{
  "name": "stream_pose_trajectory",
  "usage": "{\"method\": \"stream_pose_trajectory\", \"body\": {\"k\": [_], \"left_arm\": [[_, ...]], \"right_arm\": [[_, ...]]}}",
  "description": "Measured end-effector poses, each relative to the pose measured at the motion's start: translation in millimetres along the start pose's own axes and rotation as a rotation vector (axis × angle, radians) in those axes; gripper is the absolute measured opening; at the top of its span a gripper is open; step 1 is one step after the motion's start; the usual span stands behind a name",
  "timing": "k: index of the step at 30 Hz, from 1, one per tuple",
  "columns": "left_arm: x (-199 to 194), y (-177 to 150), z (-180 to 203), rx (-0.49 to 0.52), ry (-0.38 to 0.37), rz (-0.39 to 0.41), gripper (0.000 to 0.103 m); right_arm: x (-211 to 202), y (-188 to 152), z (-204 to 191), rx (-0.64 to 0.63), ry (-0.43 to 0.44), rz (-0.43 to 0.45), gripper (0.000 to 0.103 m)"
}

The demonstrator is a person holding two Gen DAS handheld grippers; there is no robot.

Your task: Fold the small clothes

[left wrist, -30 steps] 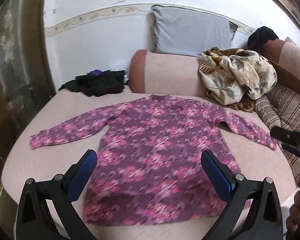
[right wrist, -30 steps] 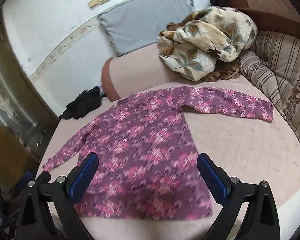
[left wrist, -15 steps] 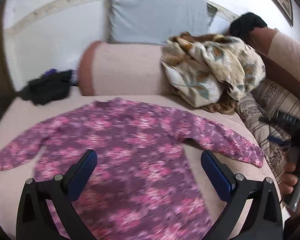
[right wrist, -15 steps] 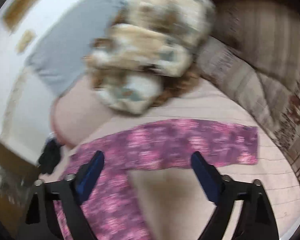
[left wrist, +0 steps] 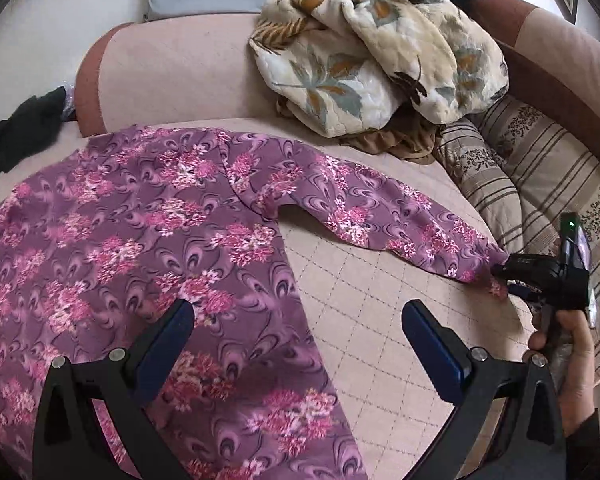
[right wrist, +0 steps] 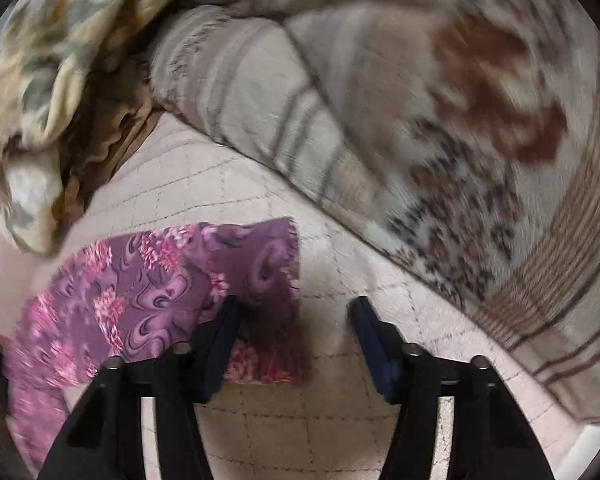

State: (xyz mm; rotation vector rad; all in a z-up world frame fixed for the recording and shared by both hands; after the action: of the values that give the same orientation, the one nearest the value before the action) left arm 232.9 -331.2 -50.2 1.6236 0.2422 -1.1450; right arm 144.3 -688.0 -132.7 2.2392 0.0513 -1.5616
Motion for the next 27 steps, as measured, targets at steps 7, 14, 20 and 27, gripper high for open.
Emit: {"method": "stream_pose_trajectory", "body": {"k": [7,14,20,27], "left_arm": [[-55.5,-4.5,-46.6,-0.027,0.024,0.023,0.103],[-87.0,-8.2,-135.5,-0.158,-0.006,0.020,0.103],[-83.4,-26.5,-224.8,-0.264,-0.034,0.006,0.103],[-58.0,-72.2,-305.0,-0.512,-0.085,-0.066,0.103]], "right_arm": [[-47.9,-6.5,-19.2,0.040,0.149,0.013,0.005],[-180.1,-99.1,-151.7,-0.324,0.451,0.218,0.005],[-215.3,-267.9,-246.9,-0.749,0.693,0.135,0.005],[-144.8,-455.2,-270.6,-1.096,0.702,-0.254,0.006]]}}
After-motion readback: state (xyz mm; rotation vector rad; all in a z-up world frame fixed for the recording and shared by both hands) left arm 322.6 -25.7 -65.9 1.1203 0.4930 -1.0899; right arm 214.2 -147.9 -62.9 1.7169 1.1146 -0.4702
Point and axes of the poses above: each gripper's, at about its wrist camera, not at the fingertips, and x roughly the way its jaws point, z to its right, y to its top, the point moved 5 cm from there along x, roughly the way its jaws point, and after that the axes turned 10 degrees about x, right-handed, at the moved point
